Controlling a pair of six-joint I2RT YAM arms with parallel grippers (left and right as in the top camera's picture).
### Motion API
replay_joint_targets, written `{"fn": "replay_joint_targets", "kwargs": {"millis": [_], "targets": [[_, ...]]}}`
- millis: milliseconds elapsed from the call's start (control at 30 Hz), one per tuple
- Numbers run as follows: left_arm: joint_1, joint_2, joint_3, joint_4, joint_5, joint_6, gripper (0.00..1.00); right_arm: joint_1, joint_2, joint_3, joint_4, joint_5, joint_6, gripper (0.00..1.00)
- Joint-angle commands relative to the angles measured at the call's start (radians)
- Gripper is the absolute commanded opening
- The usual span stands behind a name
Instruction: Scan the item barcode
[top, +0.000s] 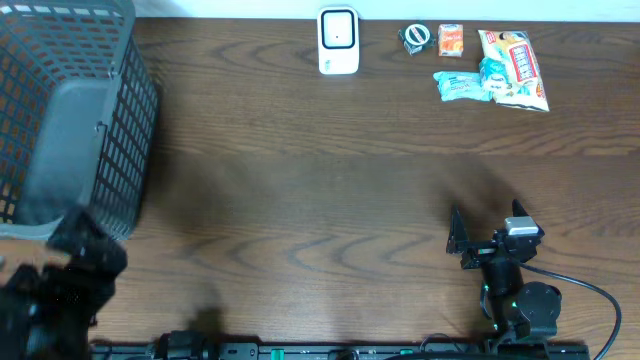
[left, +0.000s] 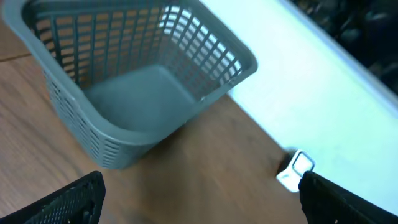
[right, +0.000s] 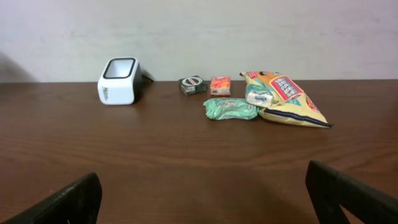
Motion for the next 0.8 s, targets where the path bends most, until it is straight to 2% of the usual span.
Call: {"fn": "replay_joint_targets", "kwargs": {"millis": [0, 200, 233, 300, 433, 500, 767], "targets": [[0.008, -0.078, 0.006, -0.043, -0.016, 0.014, 0.98, -0.009, -0.007, -0.004, -0.002, 0.011, 0.004, 0.99], [0.008, -0.1, -0.003, -0.164, -0.008, 0.037, 0.98, -0.009, -0.007, -0.004, -0.002, 0.011, 0.004, 0.99], [0.007, -0.124, -0.045, -0.155, 0.06, 0.14, 0.98, -0.009, -0.007, -0.004, -0.002, 0.011, 0.004, 0.99], [0.007, -0.153, -0.1, -0.116, 0.107, 0.192, 0.97, -0.009, -0.007, -0.004, -0.002, 0.011, 0.004, 0.99], [0.007, -0.249, -0.28, 0.055, 0.178, 0.259, 0.97, -0.009, -0.007, -0.004, -0.002, 0.011, 0.004, 0.99], [0.007, -0.321, -0.425, 0.202, 0.23, 0.294, 0.98, -0.009, -0.007, -0.004, -0.002, 0.011, 0.004, 0.99], [0.007, -0.512, -0.8, 0.59, 0.327, 0.317, 0.98, -0.009, -0.007, -0.004, -0.002, 0.011, 0.004, 0.99]]}}
